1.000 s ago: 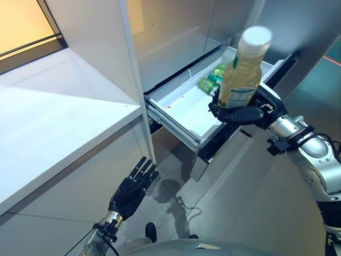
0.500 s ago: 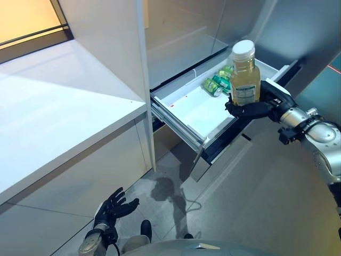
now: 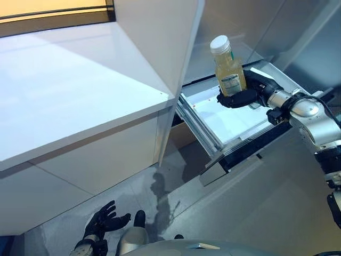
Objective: Put drinks into fridge and close the fridge
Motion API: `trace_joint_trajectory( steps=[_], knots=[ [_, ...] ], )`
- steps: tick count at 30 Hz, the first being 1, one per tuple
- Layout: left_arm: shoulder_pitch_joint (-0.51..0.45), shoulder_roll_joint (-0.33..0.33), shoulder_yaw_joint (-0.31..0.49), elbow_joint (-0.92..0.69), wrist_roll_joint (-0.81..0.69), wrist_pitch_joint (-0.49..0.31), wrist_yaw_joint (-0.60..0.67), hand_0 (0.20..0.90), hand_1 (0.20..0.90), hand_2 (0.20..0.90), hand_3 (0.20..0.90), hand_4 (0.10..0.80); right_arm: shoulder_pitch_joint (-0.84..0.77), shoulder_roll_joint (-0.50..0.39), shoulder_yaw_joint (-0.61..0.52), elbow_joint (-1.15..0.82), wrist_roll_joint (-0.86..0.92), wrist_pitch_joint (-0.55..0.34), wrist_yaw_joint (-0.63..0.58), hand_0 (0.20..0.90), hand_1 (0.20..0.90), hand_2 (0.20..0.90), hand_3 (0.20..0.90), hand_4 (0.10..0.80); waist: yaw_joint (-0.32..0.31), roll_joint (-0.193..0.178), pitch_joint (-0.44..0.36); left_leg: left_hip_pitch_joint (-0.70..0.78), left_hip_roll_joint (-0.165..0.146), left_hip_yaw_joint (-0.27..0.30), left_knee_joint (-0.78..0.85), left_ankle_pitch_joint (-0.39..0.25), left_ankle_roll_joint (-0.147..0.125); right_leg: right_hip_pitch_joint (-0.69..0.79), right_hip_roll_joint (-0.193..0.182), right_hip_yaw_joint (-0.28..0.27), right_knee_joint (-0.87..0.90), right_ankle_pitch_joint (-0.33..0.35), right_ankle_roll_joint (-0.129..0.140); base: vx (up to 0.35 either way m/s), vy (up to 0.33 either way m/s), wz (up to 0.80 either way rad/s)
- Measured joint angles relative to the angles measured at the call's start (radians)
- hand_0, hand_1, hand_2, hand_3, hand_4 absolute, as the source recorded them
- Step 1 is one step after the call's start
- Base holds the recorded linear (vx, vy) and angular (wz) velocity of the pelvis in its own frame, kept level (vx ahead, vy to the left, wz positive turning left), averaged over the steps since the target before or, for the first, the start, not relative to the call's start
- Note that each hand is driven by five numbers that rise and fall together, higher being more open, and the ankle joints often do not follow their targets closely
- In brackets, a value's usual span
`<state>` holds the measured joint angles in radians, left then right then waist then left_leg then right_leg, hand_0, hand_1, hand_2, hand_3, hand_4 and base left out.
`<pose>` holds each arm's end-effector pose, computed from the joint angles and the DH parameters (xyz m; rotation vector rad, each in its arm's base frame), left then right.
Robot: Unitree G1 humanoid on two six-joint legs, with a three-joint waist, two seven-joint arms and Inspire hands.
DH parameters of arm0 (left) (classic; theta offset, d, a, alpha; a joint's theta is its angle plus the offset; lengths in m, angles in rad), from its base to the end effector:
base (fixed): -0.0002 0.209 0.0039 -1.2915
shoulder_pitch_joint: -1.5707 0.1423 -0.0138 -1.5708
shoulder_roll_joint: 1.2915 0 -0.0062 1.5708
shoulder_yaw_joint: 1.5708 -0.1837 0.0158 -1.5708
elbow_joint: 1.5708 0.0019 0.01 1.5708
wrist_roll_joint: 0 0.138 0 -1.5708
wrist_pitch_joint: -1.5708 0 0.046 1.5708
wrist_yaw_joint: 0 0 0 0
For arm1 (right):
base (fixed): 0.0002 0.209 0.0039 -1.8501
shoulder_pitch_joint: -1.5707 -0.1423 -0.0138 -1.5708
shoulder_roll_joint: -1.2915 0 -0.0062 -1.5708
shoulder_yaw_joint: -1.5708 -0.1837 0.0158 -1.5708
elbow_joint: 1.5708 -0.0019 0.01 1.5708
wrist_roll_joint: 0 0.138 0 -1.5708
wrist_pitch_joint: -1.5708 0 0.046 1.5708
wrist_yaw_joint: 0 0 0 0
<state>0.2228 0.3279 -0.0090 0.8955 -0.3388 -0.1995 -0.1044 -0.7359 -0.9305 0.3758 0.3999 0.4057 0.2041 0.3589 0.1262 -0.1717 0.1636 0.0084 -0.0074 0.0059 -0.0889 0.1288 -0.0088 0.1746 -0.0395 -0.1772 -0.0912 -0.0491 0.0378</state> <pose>0.0547 0.2610 -0.0912 -0.0127 0.8636 0.2425 0.3047 -0.2732 0.1962 -0.6037 0.1083 0.3135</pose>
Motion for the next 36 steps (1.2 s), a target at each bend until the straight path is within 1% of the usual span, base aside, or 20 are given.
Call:
trace_joint_trajectory(
  steps=[5,7,8,10,12,14,16,19,23,26,28,30,31,36],
  knots=[
    [-0.002,0.025,-0.026,0.001,0.024,0.000,-0.001,0.900,0.900,0.900,0.900,0.800,-0.021,0.012,0.014,0.212,-0.006,0.067,-0.016,0.300,0.300,0.300,0.200,0.100,0.028,-0.014,0.013,-0.039,-0.004,-0.027,0.000,0.014,0.002,-0.029,0.002,-0.026,0.000,0.000,0.000,-0.031,-0.073,0.16],
    [-0.009,0.030,-0.027,0.000,0.024,-0.001,-0.001,0.900,0.900,0.900,0.900,0.800,-0.028,0.013,0.031,0.261,-0.009,0.088,-0.036,0.300,0.300,0.300,0.200,0.100,0.036,-0.016,0.027,-0.054,-0.009,-0.030,0.000,0.021,0.002,-0.043,0.004,-0.028,0.000,0.003,-0.004,-0.092,-0.049,0.05],
    [-0.017,0.038,-0.027,0.000,0.023,-0.002,-0.002,0.900,0.900,0.900,0.900,0.800,-0.029,0.015,0.038,0.294,-0.021,0.113,-0.040,0.300,0.300,0.300,0.200,0.100,0.042,-0.015,0.048,-0.064,-0.008,-0.032,0.001,0.024,0.002,-0.052,0.005,-0.030,0.000,0.005,-0.004,-0.147,-0.039,0.04],
    [-0.021,0.048,-0.027,0.000,0.022,-0.003,-0.007,0.900,0.900,0.900,0.900,0.800,-0.032,0.026,0.046,0.346,-0.037,0.124,-0.044,0.300,0.300,0.300,0.200,0.100,0.046,-0.014,0.063,-0.087,-0.008,-0.034,0.001,0.028,0.002,-0.073,0.005,-0.030,0.000,0.008,-0.005,-0.168,-0.024,0.01],
    [-0.034,0.062,-0.036,0.000,0.020,-0.008,-0.012,0.900,0.900,0.900,0.900,0.800,-0.070,0.042,0.074,0.402,-0.076,0.121,-0.047,0.300,0.300,0.300,0.200,0.100,0.047,-0.009,0.105,-0.092,-0.008,-0.033,0.001,0.029,0.002,-0.078,0.006,-0.030,0.000,0.010,-0.006,-0.106,-0.021,-0.02],
    [-0.046,0.066,-0.037,0.001,0.018,-0.020,-0.012,0.900,0.900,0.900,0.900,0.800,-0.113,0.055,0.084,0.452,-0.096,0.123,-0.038,0.300,0.300,0.300,0.200,0.100,0.049,-0.009,0.132,-0.094,-0.007,-0.033,0.001,0.029,0.002,-0.080,0.006,-0.029,0.000,0.010,-0.006,-0.042,-0.025,0.00],
    [-0.078,0.067,-0.044,-0.001,0.018,-0.021,-0.009,0.900,0.900,0.900,0.900,0.800,-0.154,0.067,0.084,0.519,-0.135,0.123,-0.019,0.300,0.300,0.300,0.200,0.100,0.059,-0.006,0.154,-0.102,-0.006,-0.036,0.001,0.029,0.002,-0.088,0.005,-0.027,0.000,0.010,-0.006,-0.040,-0.016,0.03],
    [-0.118,0.076,-0.074,-0.034,0.015,0.000,0.002,0.900,0.900,0.900,0.900,0.800,-0.197,0.071,0.119,0.589,-0.198,0.124,0.056,0.300,0.300,0.300,0.200,0.100,0.074,-0.003,0.165,-0.115,-0.003,-0.038,0.001,0.029,0.002,-0.100,0.005,-0.028,0.001,0.010,-0.006,-0.034,0.000,0.02],
    [-0.135,0.085,-0.094,-0.086,-0.009,0.006,0.010,0.900,0.900,0.900,0.900,0.800,-0.242,0.086,0.151,0.642,-0.253,0.122,0.115,0.300,0.300,0.300,0.200,0.100,0.082,0.008,0.183,-0.119,-0.003,-0.041,0.001,0.029,0.002,-0.101,0.006,-0.030,0.000,0.010,-0.006,-0.040,-0.020,0.03],
    [-0.147,0.091,-0.112,-0.100,-0.026,0.017,0.011,0.900,0.900,0.900,0.900,0.800,-0.266,0.092,0.152,0.690,-0.292,0.121,0.131,0.300,0.300,0.300,0.200,0.100,0.095,0.020,0.194,-0.122,-0.002,-0.046,0.001,0.030,0.000,-0.102,0.008,-0.034,0.000,0.010,-0.006,-0.020,-0.016,0.06],
    [-0.149,0.102,-0.113,-0.107,-0.034,0.025,0.013,0.900,0.900,0.900,0.900,0.800,-0.304,0.093,0.169,0.726,-0.326,0.121,0.146,0.300,0.300,0.300,0.200,0.100,0.096,0.023,0.220,-0.127,0.001,-0.056,0.001,0.035,-0.005,-0.103,0.012,-0.050,0.000,0.010,-0.006,-0.010,-0.035,0.11],
    [-0.149,0.111,-0.113,-0.107,-0.034,0.028,0.015,0.900,0.900,0.900,0.900,0.800,-0.335,0.093,0.189,0.751,-0.359,0.123,0.157,0.300,0.300,0.300,0.200,0.100,0.100,0.023,0.236,-0.135,0.004,-0.061,0.001,0.038,-0.008,-0.109,0.016,-0.054,0.000,0.010,-0.006,-0.005,-0.030,0.09],
    [-0.150,0.117,-0.113,-0.107,-0.035,0.034,0.017,0.900,0.900,0.900,0.900,0.800,-0.357,0.093,0.193,0.781,-0.393,0.128,0.168,0.300,0.300,0.300,0.200,0.100,0.105,0.024,0.238,-0.155,0.005,-0.068,0.001,0.044,-0.010,-0.127,0.019,-0.056,0.000,0.010,-0.006,-0.005,-0.027,0.07],
    [-0.149,0.118,-0.113,-0.114,-0.056,0.044,0.020,0.900,0.900,0.900,0.900,0.800,-0.366,0.094,0.193,0.820,-0.418,0.189,0.193,0.300,0.300,0.300,0.200,0.100,0.137,0.029,0.244,-0.175,0.005,-0.086,0.001,0.046,-0.011,-0.140,0.021,-0.060,0.000,0.010,-0.006,-0.007,-0.014,0.11]
  ],
)
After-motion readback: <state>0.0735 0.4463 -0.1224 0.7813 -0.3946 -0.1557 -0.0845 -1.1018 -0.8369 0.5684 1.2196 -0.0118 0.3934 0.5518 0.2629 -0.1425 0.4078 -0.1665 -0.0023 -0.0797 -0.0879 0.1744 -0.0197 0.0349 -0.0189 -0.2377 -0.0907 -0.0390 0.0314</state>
